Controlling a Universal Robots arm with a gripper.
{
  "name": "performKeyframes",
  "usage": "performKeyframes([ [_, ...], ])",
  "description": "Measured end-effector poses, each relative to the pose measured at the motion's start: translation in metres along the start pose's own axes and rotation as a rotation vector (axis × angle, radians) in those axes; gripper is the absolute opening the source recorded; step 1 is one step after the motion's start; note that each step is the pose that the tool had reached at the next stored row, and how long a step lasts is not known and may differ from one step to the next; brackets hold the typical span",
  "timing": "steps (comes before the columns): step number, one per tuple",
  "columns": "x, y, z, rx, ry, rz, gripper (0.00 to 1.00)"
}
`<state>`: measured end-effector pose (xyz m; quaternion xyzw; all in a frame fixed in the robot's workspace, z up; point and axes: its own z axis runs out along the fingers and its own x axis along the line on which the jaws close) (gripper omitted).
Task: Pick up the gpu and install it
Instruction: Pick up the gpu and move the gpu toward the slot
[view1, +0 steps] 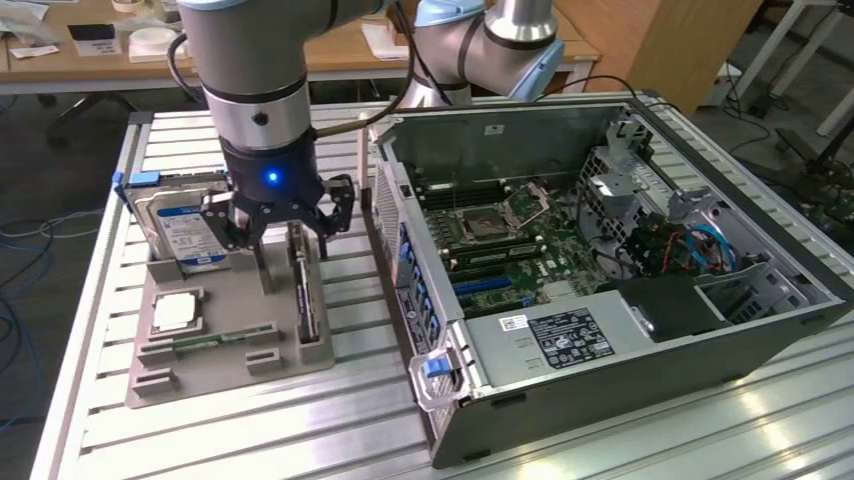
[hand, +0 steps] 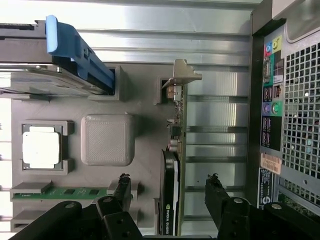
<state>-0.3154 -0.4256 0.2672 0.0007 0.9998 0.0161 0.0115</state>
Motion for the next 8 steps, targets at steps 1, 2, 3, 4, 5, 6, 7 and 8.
performKeyframes([
  [1,0.0000,-0.0001,0.0009,0.0001,0.0000,0.000,0.71],
  [2,-0.0001,-0.0002,0.0020,0.0001,0.0000,0.000,0.71],
  [3,-0.0001,-0.0006,0.0031,0.0001,0.0001,0.000,0.71],
  [4,-0.0002,-0.0010,0.0043,0.0001,0.0001,0.000,0.71],
  [5,-0.0001,-0.0013,0.0056,0.0000,0.0000,0.000,0.71],
  [6,-0.0001,-0.0016,0.0069,0.0001,0.0001,0.000,0.71],
  [7,-0.0001,-0.0018,0.0083,0.0001,0.0000,0.000,0.71],
  [8,-0.0002,-0.0021,0.0095,0.0001,0.0001,0.000,0.71],
])
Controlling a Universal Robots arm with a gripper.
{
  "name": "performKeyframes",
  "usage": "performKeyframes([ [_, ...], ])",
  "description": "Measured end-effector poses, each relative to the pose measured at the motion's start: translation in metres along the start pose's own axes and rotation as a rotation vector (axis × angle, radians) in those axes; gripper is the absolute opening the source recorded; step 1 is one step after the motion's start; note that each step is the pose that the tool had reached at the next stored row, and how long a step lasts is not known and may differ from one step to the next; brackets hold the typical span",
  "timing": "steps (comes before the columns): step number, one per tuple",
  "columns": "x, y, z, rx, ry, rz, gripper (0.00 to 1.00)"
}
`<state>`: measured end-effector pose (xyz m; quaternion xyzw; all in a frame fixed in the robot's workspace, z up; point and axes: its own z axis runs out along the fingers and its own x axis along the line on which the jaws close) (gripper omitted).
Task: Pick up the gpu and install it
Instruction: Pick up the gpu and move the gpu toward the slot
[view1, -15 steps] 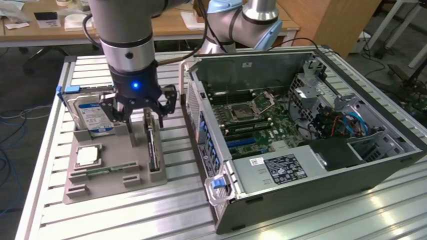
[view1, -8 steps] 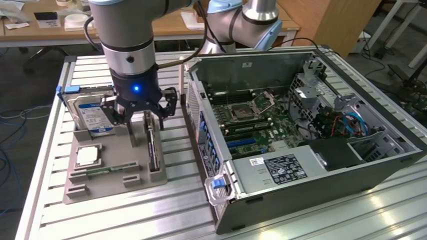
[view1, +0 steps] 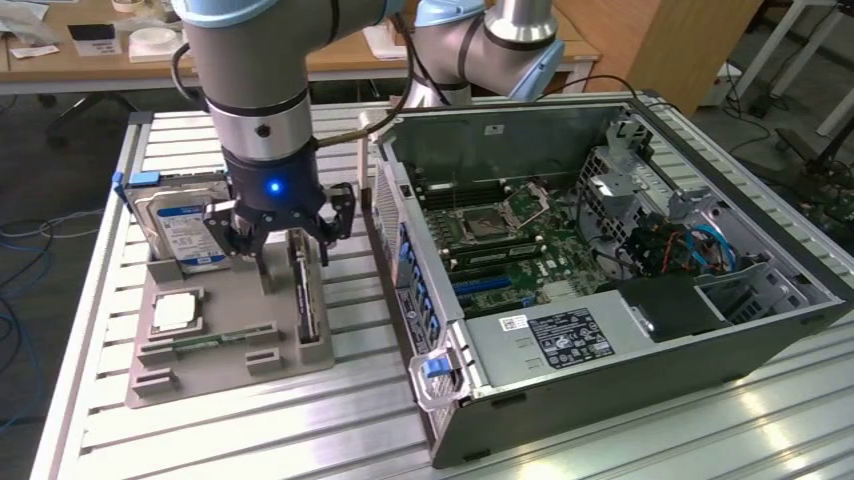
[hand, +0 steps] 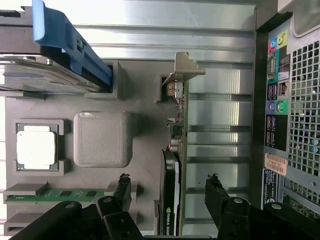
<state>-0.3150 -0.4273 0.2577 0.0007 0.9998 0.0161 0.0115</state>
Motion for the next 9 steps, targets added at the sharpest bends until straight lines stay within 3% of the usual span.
performKeyframes([
  [9,-0.0004,-0.0025,0.0095,0.0001,0.0001,0.001,0.71],
])
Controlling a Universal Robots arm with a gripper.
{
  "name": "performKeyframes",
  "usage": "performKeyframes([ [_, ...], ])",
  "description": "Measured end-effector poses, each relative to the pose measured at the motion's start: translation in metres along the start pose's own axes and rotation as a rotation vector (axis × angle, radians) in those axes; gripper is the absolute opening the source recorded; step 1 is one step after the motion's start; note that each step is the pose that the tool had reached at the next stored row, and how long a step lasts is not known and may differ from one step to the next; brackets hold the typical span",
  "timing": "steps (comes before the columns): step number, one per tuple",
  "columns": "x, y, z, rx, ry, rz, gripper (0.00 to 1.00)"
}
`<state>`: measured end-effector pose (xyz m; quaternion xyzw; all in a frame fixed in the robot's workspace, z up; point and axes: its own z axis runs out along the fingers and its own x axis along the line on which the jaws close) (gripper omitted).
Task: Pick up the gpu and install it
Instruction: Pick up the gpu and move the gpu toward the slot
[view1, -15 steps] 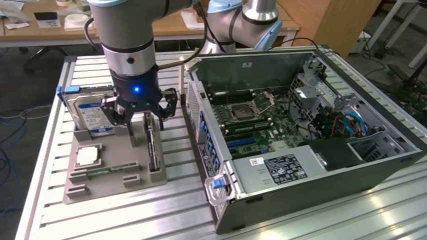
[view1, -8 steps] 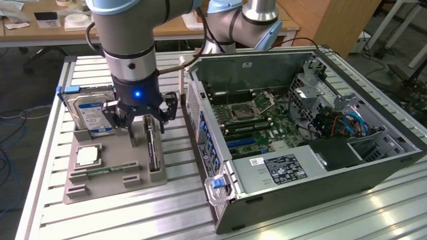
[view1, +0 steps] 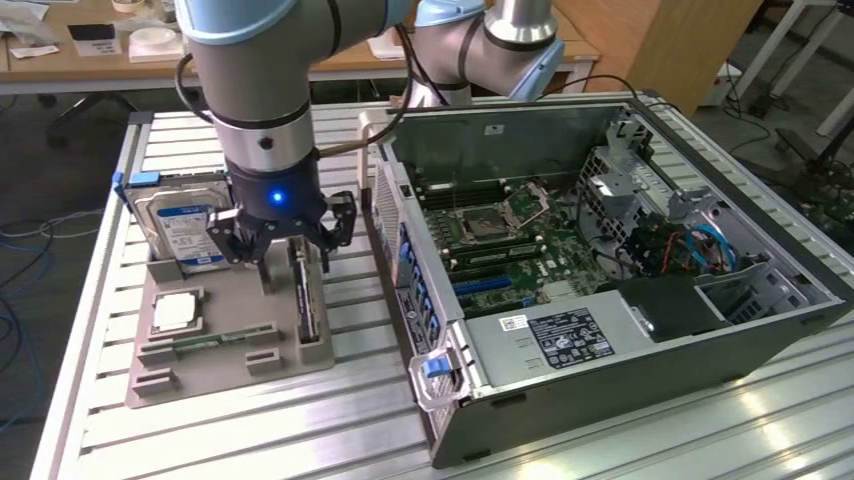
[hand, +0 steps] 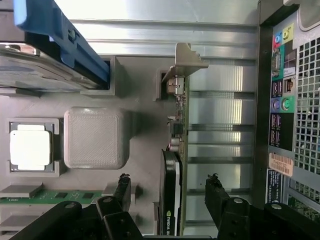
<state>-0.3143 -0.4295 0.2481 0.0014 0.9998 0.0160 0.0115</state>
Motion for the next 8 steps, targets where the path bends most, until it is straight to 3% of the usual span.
performKeyframes([
  [8,-0.0008,-0.0021,0.0103,0.0000,-0.0001,0.001,0.71],
])
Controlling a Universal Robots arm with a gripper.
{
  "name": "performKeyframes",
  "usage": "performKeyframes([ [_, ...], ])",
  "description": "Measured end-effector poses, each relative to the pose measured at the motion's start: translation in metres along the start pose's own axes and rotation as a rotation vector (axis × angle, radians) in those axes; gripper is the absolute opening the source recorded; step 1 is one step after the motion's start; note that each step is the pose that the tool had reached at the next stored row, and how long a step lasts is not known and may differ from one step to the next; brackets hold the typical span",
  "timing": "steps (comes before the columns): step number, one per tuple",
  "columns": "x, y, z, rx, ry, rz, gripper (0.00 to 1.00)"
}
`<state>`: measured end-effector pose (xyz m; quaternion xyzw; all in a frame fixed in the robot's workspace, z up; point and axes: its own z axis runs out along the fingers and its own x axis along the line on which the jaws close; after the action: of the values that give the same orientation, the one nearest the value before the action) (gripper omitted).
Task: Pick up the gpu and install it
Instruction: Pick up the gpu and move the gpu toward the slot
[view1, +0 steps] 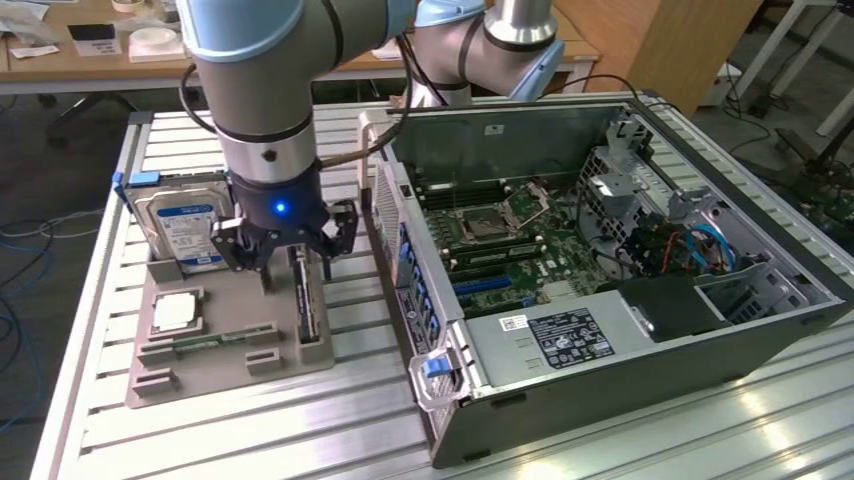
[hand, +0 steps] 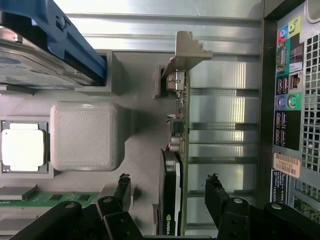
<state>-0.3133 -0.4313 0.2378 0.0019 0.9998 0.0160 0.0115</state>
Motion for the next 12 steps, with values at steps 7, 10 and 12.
performKeyframes([
  [7,0.000,-0.0004,0.0120,-0.0001,-0.0001,0.001,0.71],
  [10,0.000,-0.0006,0.0174,0.0000,-0.0001,0.001,0.71],
  [12,0.000,-0.0007,0.0210,0.0000,0.0000,0.001,0.71],
])
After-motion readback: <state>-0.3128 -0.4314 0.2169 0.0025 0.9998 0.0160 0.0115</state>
